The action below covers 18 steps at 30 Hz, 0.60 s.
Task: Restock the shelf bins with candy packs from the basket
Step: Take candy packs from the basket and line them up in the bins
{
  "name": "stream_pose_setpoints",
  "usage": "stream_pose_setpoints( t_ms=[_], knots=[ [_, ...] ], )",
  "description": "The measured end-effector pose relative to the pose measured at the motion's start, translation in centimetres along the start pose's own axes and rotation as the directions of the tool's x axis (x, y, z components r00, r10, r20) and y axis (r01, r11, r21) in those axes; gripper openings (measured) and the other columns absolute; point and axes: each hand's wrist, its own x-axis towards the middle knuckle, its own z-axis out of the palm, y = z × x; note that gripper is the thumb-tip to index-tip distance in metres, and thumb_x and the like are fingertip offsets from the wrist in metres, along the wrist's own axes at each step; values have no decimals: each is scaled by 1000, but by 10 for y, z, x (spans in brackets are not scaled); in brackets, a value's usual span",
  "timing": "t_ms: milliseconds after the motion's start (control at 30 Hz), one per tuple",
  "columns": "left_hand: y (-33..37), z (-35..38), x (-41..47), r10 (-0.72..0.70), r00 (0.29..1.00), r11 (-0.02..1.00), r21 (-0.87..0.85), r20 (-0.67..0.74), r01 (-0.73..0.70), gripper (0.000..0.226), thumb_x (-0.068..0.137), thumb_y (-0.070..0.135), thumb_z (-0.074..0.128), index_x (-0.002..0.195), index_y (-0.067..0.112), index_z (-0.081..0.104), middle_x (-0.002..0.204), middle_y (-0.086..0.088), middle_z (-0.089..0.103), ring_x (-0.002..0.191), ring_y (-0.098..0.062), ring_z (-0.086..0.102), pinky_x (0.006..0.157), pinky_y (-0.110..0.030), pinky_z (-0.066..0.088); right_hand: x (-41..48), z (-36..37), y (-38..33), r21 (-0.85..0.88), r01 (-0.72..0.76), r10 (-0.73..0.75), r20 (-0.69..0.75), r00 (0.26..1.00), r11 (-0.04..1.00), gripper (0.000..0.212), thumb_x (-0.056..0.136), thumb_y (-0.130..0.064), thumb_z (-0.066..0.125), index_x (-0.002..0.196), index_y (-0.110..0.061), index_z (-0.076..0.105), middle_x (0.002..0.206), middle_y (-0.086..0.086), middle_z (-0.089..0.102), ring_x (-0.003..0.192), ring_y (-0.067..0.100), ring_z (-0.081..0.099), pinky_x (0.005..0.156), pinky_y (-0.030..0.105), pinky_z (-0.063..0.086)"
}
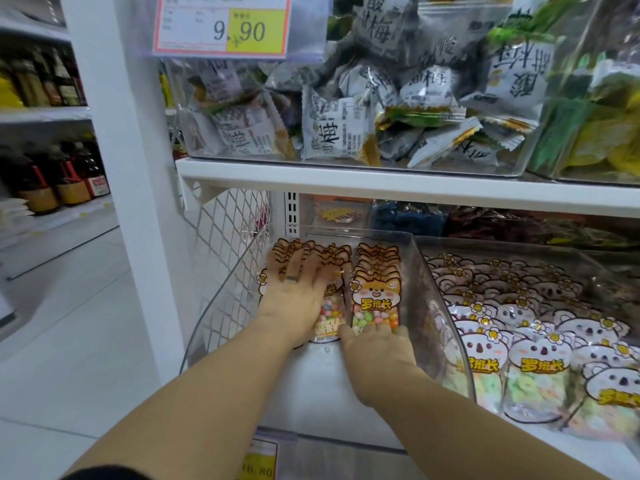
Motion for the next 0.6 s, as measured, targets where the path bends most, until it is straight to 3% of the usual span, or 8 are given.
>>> stream_pose_setpoints(
  t_ms=[100,233,333,400,500,600],
  knots=[
    [4,5,0,91,995,996,17,-46,-90,88,93,33,55,154,20,-8,162,-11,6,152,-35,2,113,-73,-6,3,3,-2,69,-10,14,-55,998,998,69,90,-15,58,150,-14,23,147,20,34,135,37,32,108,48,34],
    [6,12,1,34,998,999,39,-46,-32,93,94,39,55,154,19,-13,164,-12,-2,153,-35,-1,107,-74,-16,0,5,-2,115,-1,13,-104,994,993,64,92,-14,56,148,-16,27,141,16,27,130,34,32,98,42,43],
    [9,9,1,24,1000,999,39,-8,-23,88,95,29,54,158,19,-7,165,-14,-5,153,-37,-2,111,-73,-12,-3,8,-1,102,26,-16,-94,995,994,61,94,-12,54,149,-19,29,149,13,11,138,35,24,95,41,45],
    [5,12,1,101,993,995,23,-56,-100,77,97,26,48,159,17,4,165,-13,7,152,-38,8,114,-72,-7,-4,9,-1,52,44,-40,-67,997,998,63,96,-11,53,152,-19,26,158,12,-9,143,39,17,97,44,46],
    [-8,25,5,259,948,963,123,-187,-240,61,91,27,50,149,13,34,147,-12,50,134,-38,48,111,-74,20,-5,9,1,-19,50,-52,-64,997,999,61,98,-12,48,154,-18,26,156,12,-36,142,39,22,94,45,46],
    [-19,33,10,376,893,923,184,-248,-337,59,86,20,55,142,12,38,140,-13,57,124,-37,58,104,-72,35,-5,12,0,-68,32,-37,-68,997,997,59,99,-13,46,155,-15,27,151,17,-44,133,39,33,91,45,46]
  ],
)
